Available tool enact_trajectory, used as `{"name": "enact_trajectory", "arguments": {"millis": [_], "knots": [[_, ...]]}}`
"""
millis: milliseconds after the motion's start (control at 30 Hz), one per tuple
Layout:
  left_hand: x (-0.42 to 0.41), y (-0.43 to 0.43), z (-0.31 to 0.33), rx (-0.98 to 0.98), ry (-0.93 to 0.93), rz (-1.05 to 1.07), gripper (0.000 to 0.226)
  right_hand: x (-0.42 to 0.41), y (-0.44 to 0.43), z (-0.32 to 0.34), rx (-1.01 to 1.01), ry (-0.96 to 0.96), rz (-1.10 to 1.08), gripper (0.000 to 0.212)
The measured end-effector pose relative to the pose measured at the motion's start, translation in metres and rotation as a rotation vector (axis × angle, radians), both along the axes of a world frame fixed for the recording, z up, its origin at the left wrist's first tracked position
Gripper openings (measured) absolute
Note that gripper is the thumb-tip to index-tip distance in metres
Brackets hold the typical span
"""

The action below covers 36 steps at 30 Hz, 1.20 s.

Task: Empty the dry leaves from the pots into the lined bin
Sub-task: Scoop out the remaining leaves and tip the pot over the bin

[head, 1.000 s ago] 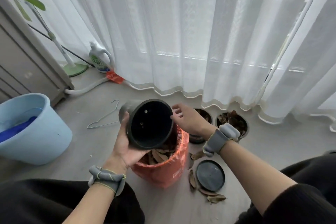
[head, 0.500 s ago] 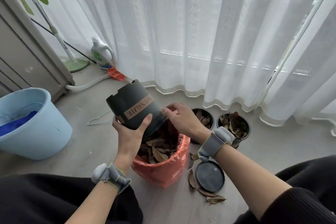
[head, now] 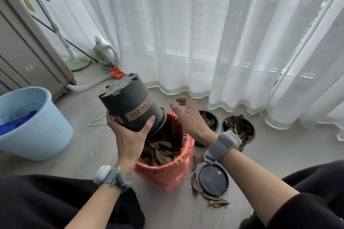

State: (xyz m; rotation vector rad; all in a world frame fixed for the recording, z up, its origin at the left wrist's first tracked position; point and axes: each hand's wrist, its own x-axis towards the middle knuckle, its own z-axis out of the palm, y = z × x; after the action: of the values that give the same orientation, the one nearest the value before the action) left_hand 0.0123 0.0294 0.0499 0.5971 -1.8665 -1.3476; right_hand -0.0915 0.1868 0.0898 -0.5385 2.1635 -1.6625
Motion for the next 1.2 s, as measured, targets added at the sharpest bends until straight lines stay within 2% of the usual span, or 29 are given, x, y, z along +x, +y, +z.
{"name": "enact_trajectory", "arguments": {"millis": [100, 267, 433, 533, 600, 733, 900, 1033, 1133, 1200], "knots": [[-0.001, 0.01, -0.002, -0.087, -0.045, -0.059, 0.127, 0.002, -0.002, -0.001, 0.001, -0.058, 0.113, 0.044], [-0.002, -0.003, 0.0, -0.083, 0.003, 0.023, 0.127, -0.003, -0.002, -0.001, -0.052, 0.023, -0.098, 0.04], [-0.002, 0.009, -0.003, -0.171, -0.066, -0.039, 0.13, 0.005, -0.003, 0.001, -0.049, -0.119, 0.116, 0.034], [-0.004, -0.004, 0.001, -0.138, -0.034, 0.028, 0.129, 0.001, -0.002, -0.001, -0.051, -0.018, -0.051, 0.026], [-0.004, -0.009, 0.002, -0.1, -0.002, 0.062, 0.128, 0.0, 0.001, 0.0, -0.053, 0.019, -0.104, 0.03], [-0.005, 0.009, -0.001, -0.206, -0.069, -0.03, 0.132, 0.004, 0.0, 0.001, -0.027, -0.132, 0.093, 0.037], [-0.01, -0.006, 0.008, -0.15, 0.03, 0.068, 0.126, -0.004, 0.005, 0.005, -0.119, 0.01, -0.166, 0.031], [-0.008, 0.013, 0.004, -0.242, -0.051, -0.013, 0.13, -0.007, 0.007, 0.0, -0.085, -0.118, 0.069, 0.028], [-0.015, 0.019, 0.01, -0.188, -0.067, -0.025, 0.129, -0.014, 0.017, -0.005, -0.008, 0.02, 0.017, 0.024], [-0.021, 0.024, 0.016, -0.108, -0.027, -0.03, 0.125, -0.016, 0.032, -0.01, 0.124, 0.225, -0.052, 0.038]]}}
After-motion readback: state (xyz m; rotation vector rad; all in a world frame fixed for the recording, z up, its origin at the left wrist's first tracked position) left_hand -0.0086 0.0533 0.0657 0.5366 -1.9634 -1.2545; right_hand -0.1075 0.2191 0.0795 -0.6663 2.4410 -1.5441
